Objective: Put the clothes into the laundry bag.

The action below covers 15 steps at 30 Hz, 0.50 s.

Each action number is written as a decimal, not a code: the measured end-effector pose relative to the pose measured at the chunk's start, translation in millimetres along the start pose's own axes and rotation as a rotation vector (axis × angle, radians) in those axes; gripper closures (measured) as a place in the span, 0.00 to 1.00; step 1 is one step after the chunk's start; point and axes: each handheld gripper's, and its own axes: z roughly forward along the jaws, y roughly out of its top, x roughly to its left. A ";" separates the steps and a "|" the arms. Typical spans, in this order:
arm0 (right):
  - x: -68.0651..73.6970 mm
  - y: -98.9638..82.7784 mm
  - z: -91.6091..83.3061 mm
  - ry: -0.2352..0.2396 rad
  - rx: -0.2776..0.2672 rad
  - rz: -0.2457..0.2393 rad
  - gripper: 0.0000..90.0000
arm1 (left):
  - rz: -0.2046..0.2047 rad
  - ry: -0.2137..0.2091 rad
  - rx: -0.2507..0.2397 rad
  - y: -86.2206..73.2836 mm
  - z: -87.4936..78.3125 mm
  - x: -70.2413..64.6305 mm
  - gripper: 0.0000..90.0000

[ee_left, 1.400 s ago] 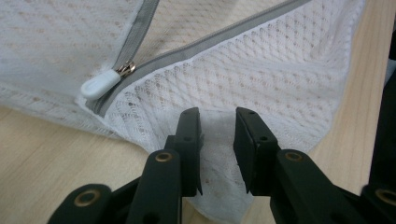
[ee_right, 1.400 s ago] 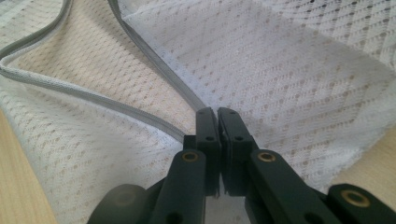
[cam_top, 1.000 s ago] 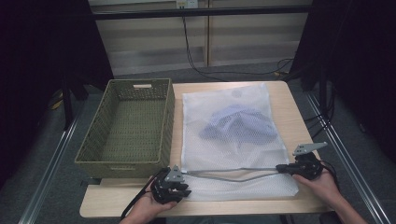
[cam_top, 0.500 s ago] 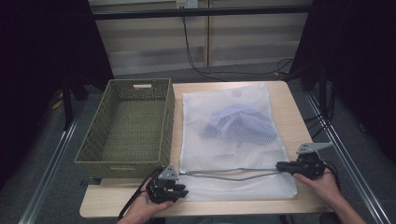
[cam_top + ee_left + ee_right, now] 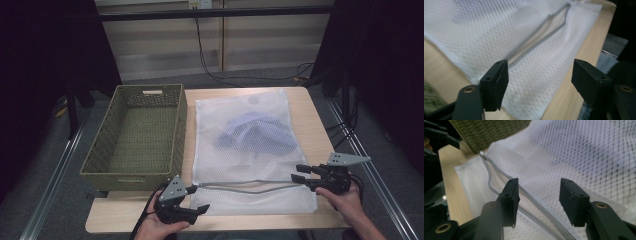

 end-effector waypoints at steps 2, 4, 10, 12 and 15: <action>2.9 1.0 -1.9 0.008 -0.031 -0.003 0.51 | -0.017 0.020 -0.034 -1.3 -7.3 -2.3 0.26; 5.9 1.5 -4.3 0.012 -0.049 -0.007 0.48 | -0.009 0.036 -0.067 -3.1 -16.5 -4.4 0.23; 17.0 -2.1 -12.0 -0.008 -0.059 0.005 0.41 | -0.008 0.073 -0.112 -5.5 -25.1 -0.4 0.19; 23.6 -4.8 -16.5 -0.014 -0.061 0.008 0.40 | -0.013 0.082 -0.111 -8.8 -21.2 0.4 0.20; 29.0 -6.7 -18.3 -0.016 -0.055 -0.004 0.39 | -0.011 0.070 -0.085 -6.8 -14.8 3.2 0.19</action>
